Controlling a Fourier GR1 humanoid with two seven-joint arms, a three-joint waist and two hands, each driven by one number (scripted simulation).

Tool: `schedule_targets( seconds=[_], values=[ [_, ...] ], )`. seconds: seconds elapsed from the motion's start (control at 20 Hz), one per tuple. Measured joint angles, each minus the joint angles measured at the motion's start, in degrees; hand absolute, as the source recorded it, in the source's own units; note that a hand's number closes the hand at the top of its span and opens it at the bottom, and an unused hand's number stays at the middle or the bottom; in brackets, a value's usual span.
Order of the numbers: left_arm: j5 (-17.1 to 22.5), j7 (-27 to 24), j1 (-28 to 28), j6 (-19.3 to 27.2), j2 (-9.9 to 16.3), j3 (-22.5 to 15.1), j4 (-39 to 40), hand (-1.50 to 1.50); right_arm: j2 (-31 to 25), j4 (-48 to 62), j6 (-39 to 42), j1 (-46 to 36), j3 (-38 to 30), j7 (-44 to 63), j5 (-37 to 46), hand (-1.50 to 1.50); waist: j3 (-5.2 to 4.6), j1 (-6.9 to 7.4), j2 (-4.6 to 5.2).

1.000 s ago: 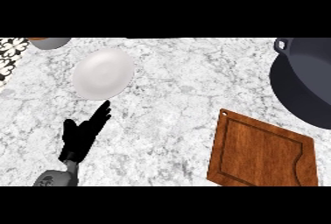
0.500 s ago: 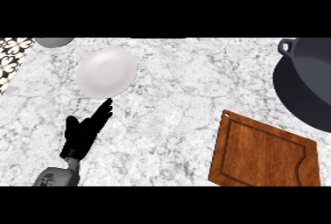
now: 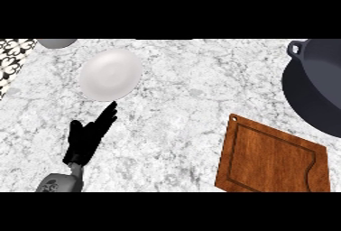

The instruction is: Pick the croissant from the cutting board and place it in the pot

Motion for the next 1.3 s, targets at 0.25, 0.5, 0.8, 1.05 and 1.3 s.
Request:
schedule_targets(
  seconds=[0.25,0.5,0.8,1.05,1.3],
  values=[
    [-0.06,-0.12,-0.29,-0.47,-0.31,0.38,0.45,0.0,-0.34,-5.75,-1.07,-5.84,4.63,10.58,3.93,1.5,-0.04,0.27,0.04],
    [-0.22,-0.51,-0.55,-1.23,-0.64,0.45,1.49,0.0,0.88,-6.96,-2.01,-12.88,9.94,18.58,9.81,1.5,-0.01,0.73,0.19],
    [-0.63,-0.11,-1.1,-1.45,-0.95,0.5,1.14,0.0,4.08,-4.07,-4.93,-20.49,16.28,23.49,18.61,1.5,0.04,1.41,0.44],
    [-1.73,-0.51,-1.2,-1.08,-1.65,-0.42,1.14,0.0,6.37,-1.36,-10.46,-23.75,23.48,29.26,28.66,1.5,0.06,2.2,0.72],
    [-1.38,-0.17,-1.41,-1.51,-1.91,-0.31,0.87,0.0,9.97,4.71,-6.51,-28.04,28.16,35.59,34.59,1.5,0.08,2.69,0.87]
  ],
)
